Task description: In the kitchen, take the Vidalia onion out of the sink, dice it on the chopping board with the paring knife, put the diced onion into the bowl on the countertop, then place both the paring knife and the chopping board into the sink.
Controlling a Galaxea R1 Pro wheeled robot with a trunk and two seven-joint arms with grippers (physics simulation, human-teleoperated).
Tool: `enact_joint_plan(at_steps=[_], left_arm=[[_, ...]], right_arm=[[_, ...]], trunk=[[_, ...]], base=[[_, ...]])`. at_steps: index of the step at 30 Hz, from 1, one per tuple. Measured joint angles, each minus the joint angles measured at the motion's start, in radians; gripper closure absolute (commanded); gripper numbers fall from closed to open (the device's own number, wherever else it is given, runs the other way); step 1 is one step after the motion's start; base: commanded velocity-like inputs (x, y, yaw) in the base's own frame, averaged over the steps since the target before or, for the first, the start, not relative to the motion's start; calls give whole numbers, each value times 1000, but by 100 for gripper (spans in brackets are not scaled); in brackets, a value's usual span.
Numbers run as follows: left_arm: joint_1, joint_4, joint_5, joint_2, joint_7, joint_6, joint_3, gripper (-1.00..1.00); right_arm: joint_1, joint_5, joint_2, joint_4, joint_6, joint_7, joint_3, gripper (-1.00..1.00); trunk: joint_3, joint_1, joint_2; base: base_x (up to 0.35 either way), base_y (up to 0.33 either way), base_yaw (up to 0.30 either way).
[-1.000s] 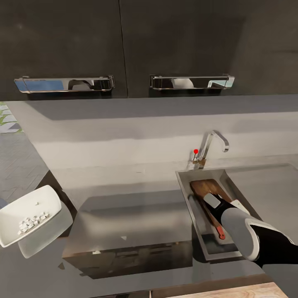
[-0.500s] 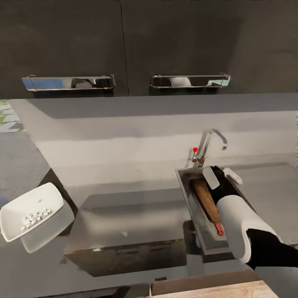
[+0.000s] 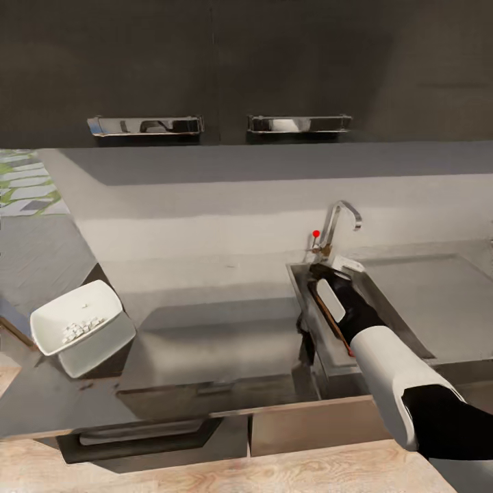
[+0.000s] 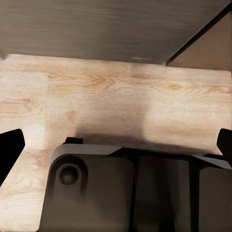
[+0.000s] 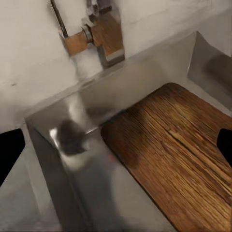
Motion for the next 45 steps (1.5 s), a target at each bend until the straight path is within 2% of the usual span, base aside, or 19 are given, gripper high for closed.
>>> enact_joint_plan(at_steps=[3, 5, 7, 9, 12, 13, 16, 21, 30, 34, 39, 45], left_arm=[[0, 0, 0, 0, 0, 1, 0, -100], [0, 0, 0, 0, 0, 0, 0, -100], [0, 0, 0, 0, 0, 0, 1, -100], [0, 0, 0, 0, 0, 1, 1, -100], [0, 0, 0, 0, 0, 0, 1, -100], [0, 0, 0, 0, 0, 1, 1, -100], [0, -1, 0, 0, 0, 0, 1, -100], [0, -3, 0, 0, 0, 1, 1, -100], [0, -3, 0, 0, 0, 1, 1, -100], [0, -3, 0, 0, 1, 1, 2, -100], [0, -5, 0, 0, 2, 1, 2, -100], [0, -6, 0, 1, 2, 1, 2, -100]], right_arm=[[47, 66, -5, -39, -2, 130, 4, -100], [109, 108, -7, -118, -3, 208, 5, -100], [174, 162, -8, -225, -2, 237, 6, -100], [237, 196, -9, -328, 0, 245, 6, -100], [361, 217, -19, -525, 3, 249, 7, -100], [410, 222, -31, -593, 5, 251, 6, -100], [493, 232, -62, -688, 7, 253, 6, -100], [573, 236, -74, -725, 1, 255, 6, -100], [702, 236, -76, -820, -3, 257, 6, -100], [755, 248, -76, -829, -12, 261, 6, -100], [832, 297, -75, -831, -98, 262, 8, -100], [950, 306, -76, -831, -166, 277, 8, -100]], trunk=[[0, 0, 0], [0, 0, 0], [0, 0, 0], [0, 0, 0], [0, 0, 0], [0, 0, 0], [0, 0, 0], [0, 0, 0], [0, 0, 0], [0, 0, 0], [0, -1, 0], [0, -1, 0]], base=[[-265, 0, 0], [-247, 0, 0], [-228, 0, 0], [-218, 0, 0], [-206, 0, 0], [-196, 0, 0], [-190, 0, 0], [-186, 0, 0], [-164, 0, 0], [-68, 0, 0], [-8, 0, 0], [0, 0, 0]])
